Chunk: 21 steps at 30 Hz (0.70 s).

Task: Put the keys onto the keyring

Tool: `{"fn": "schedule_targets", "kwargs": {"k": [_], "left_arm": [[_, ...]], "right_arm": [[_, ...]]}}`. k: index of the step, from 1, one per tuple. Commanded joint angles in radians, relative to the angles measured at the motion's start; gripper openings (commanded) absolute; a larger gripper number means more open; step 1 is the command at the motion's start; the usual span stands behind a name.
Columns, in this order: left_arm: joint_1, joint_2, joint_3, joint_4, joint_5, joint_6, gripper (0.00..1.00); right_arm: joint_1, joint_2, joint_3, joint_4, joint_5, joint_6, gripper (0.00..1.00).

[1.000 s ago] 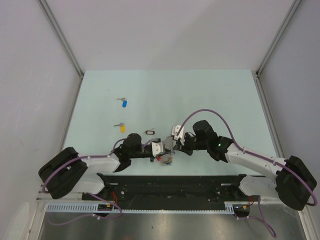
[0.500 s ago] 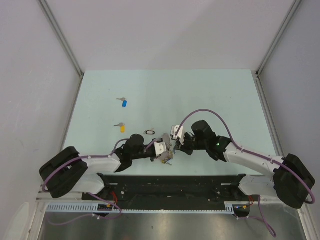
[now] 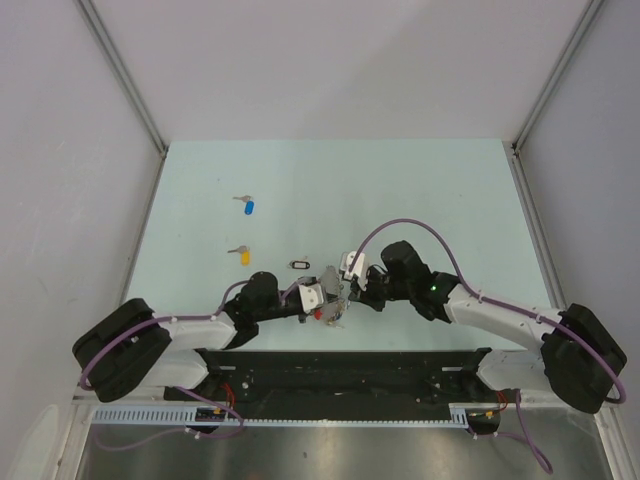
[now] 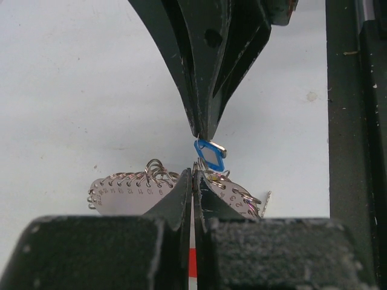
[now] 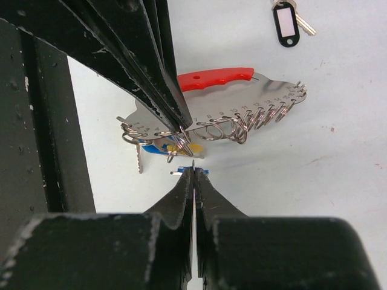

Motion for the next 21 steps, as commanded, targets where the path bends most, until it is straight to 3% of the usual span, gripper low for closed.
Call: {"fn": "schedule_targets", "kwargs": {"k": [1,21], "left_arm": [[0.009,-0.023,-0.003,0.098,0.054,-0.029,0.0],[0.009,-0.003,0.015,0.073,0.071,-0.025,0.0]], "right_arm": [[0.0,0.014,0.037,0.029,0.0,-0.015,0.0],[0.006,-0.031,0.037,0.029,-0.045,-0.02,0.0]]}}
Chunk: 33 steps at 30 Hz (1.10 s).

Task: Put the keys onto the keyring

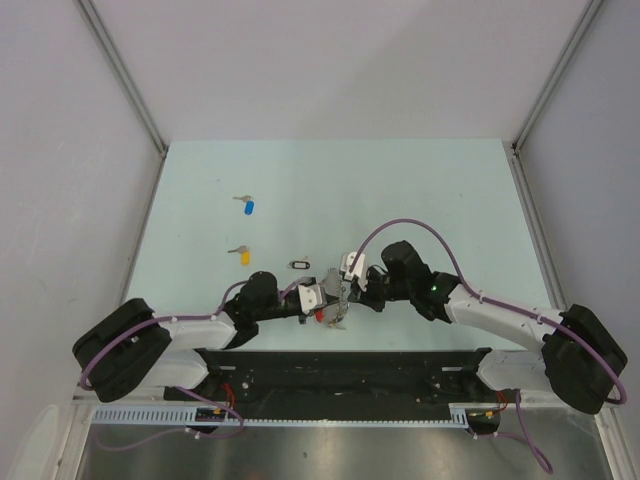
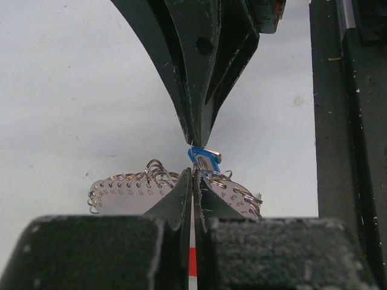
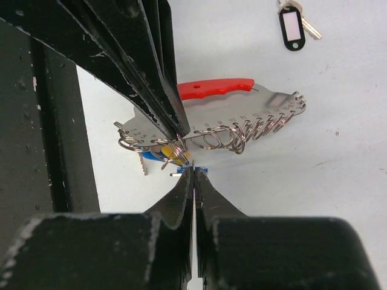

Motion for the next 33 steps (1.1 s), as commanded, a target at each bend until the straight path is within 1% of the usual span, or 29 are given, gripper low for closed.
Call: {"fn": "schedule_targets", "kwargs": {"k": [1,19,33], "left_arm": [[0.004,-0.002,0.017,0.054,0.022,-0.01,0.0],[0.004,0.012,0.029,0.044,0.054,-0.022,0.0],[0.005,0.009,0.03,0.045,0.065,-0.025,0.0]], "right_arm": [[0.006,-0.04,0.039,0.029,-0.027,-0.019,0.0],[0.015,-0.032,0.039,0.023,-0.032,-0.038,0.0],[0.056,-0.022,0.037,0.014,0.02,-0.081,0.0]]}}
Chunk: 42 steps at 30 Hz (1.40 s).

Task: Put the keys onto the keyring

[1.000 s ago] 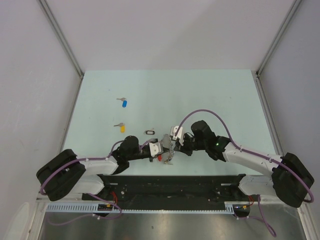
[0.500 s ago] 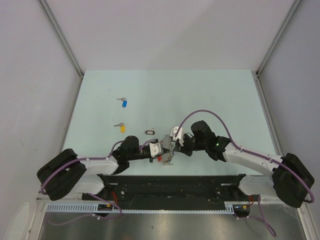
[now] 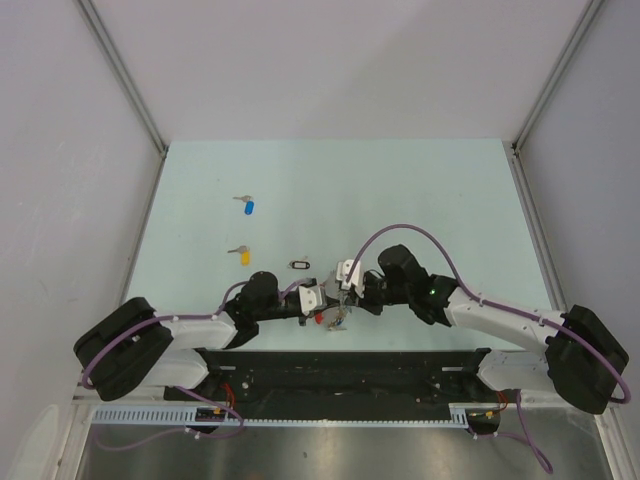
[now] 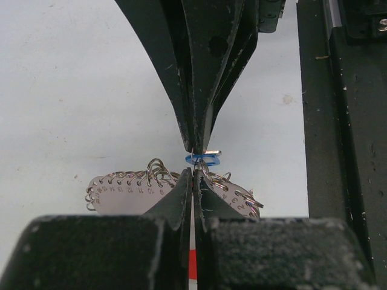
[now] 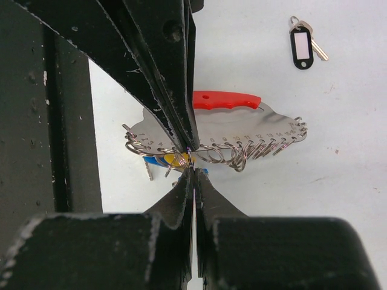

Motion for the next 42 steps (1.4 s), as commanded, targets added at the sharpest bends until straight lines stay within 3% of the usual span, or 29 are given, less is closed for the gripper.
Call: {"fn": "schedule_targets", "kwargs": {"k": [1,42], "left_arm": [[0.005,0.0,0.029,0.045,0.031,-0.016,0.0],[0.025,0.013,0.041,0.018,0.097,-0.005,0.0]], "right_arm": [[0.016,-0.004,0.039,0.011,0.017,-0.031,0.0],[0.056,-0.042,0.037,-0.041,0.055,-0.127,0.0]]}}
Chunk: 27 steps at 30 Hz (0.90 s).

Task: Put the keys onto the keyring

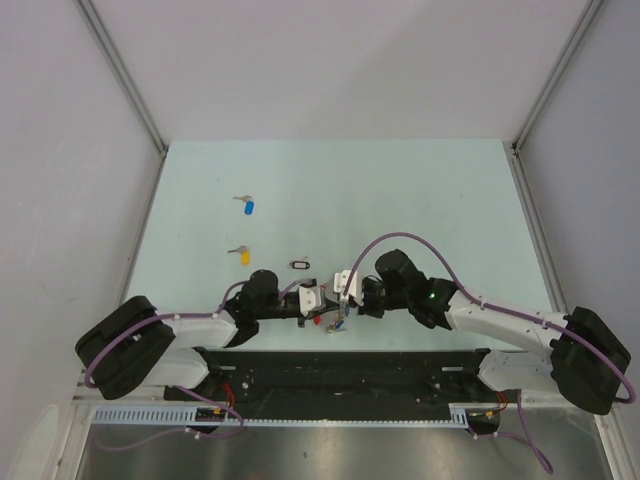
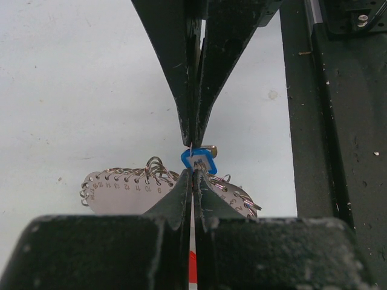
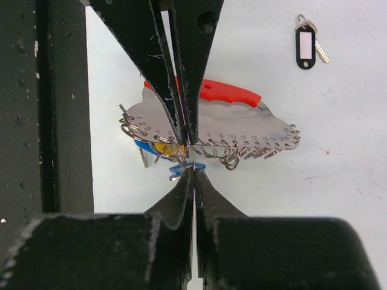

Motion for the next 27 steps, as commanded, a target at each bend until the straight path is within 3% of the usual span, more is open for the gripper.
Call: {"fn": "schedule_targets", "kwargs": {"k": [1,27], "left_arm": [[0.007,0.003,0.036,0.042,0.025,-0.005,0.01],[0.013,0.009,0.027,0.088,0.05,-0.038,0.0]], "right_arm": [[0.008,-0.026,0.037,0.01,-0.004,-0.013,0.0],[0.011,-0.026,0.037,0.013,-0.014,-0.012,0.0]]}}
